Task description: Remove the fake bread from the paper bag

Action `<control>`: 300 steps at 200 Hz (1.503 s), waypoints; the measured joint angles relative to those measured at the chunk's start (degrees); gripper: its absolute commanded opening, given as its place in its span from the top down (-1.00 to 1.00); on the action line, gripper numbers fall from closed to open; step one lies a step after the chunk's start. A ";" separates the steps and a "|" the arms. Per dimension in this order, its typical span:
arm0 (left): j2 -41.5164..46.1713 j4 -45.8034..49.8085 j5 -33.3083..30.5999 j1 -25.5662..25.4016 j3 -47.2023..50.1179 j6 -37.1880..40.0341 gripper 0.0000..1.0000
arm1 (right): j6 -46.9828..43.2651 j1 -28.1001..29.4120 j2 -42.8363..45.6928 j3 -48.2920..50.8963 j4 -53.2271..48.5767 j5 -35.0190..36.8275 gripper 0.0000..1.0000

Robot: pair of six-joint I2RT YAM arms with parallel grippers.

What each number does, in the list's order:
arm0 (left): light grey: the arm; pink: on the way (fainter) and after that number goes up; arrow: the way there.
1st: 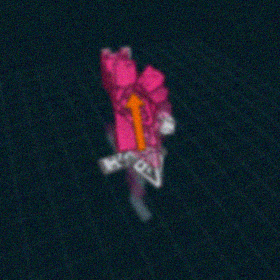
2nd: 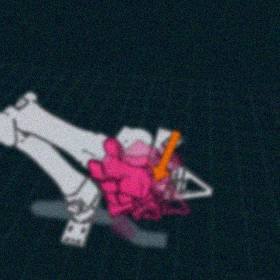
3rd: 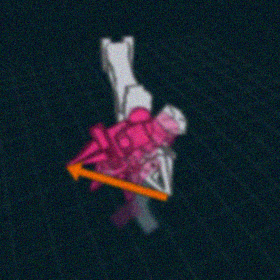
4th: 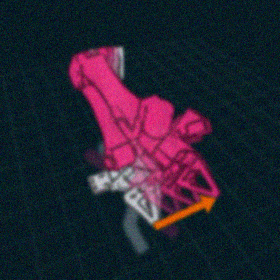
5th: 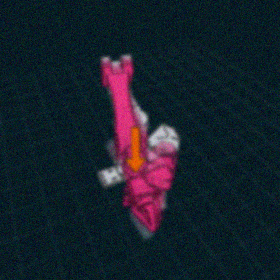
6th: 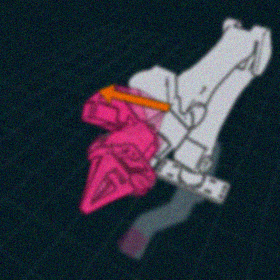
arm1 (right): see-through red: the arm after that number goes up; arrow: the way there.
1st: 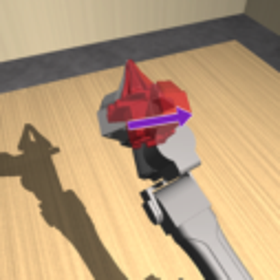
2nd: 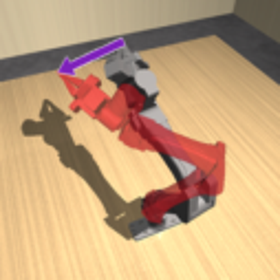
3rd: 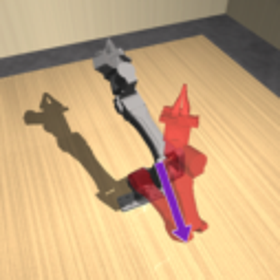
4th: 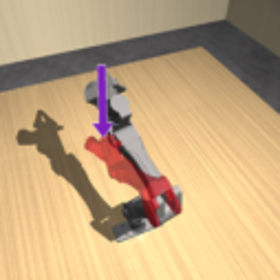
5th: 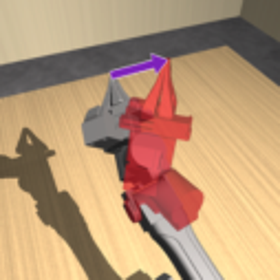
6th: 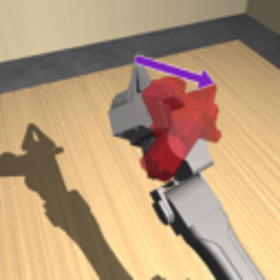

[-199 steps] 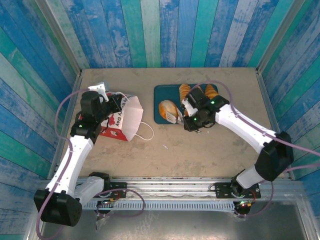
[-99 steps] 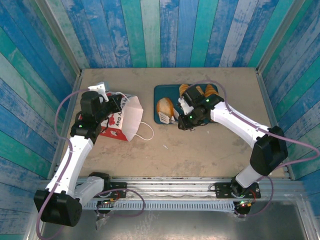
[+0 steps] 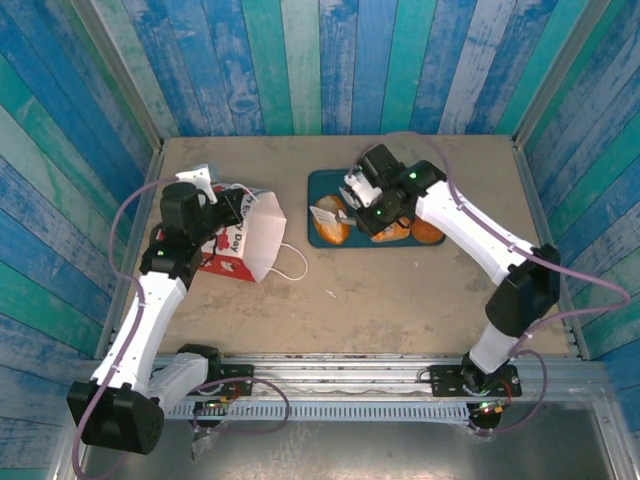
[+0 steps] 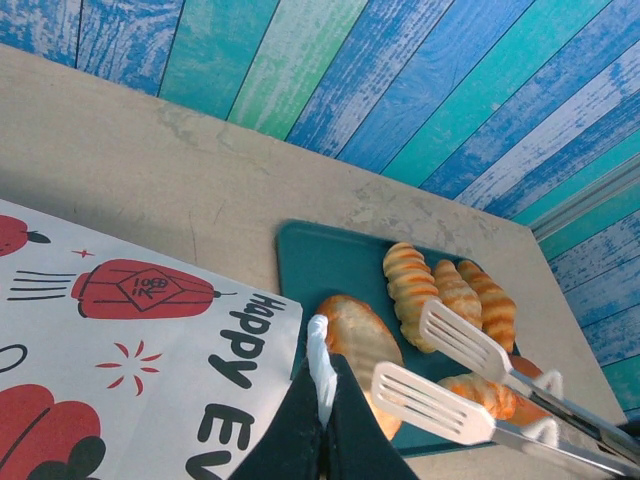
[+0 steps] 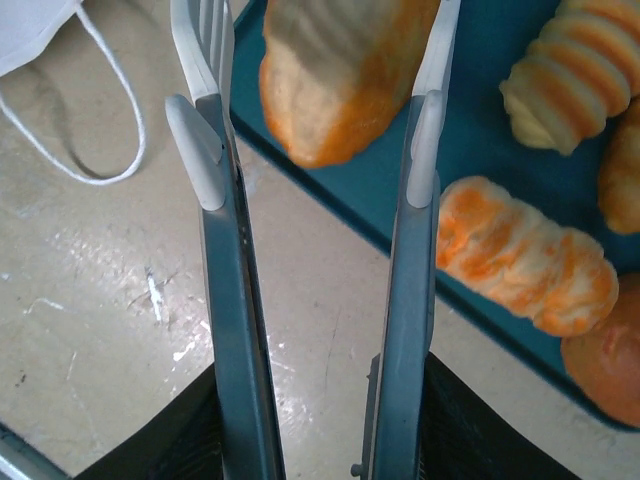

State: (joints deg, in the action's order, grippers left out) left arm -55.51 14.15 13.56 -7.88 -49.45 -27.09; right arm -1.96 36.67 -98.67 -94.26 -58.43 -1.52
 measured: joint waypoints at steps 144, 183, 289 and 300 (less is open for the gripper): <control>2.23 -0.55 -0.76 0.00 0.00 0.61 1.00 | 22.40 0.00 -9.38 -7.06 0.66 -1.01 0.27; 2.21 -1.57 0.13 0.00 0.02 0.66 1.00 | 32.20 0.04 -10.99 -9.03 2.23 -0.92 0.27; 1.99 -3.52 1.46 0.00 0.35 0.66 0.99 | 41.66 1.03 -17.33 -14.49 4.42 3.28 0.16; 1.95 -3.56 1.55 0.00 0.35 0.66 0.99 | 42.01 1.20 -17.53 -14.49 4.72 3.67 0.16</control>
State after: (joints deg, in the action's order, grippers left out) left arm -53.56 10.59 15.11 -7.88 -49.10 -26.44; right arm 40.05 37.87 -116.20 -108.75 -53.71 2.15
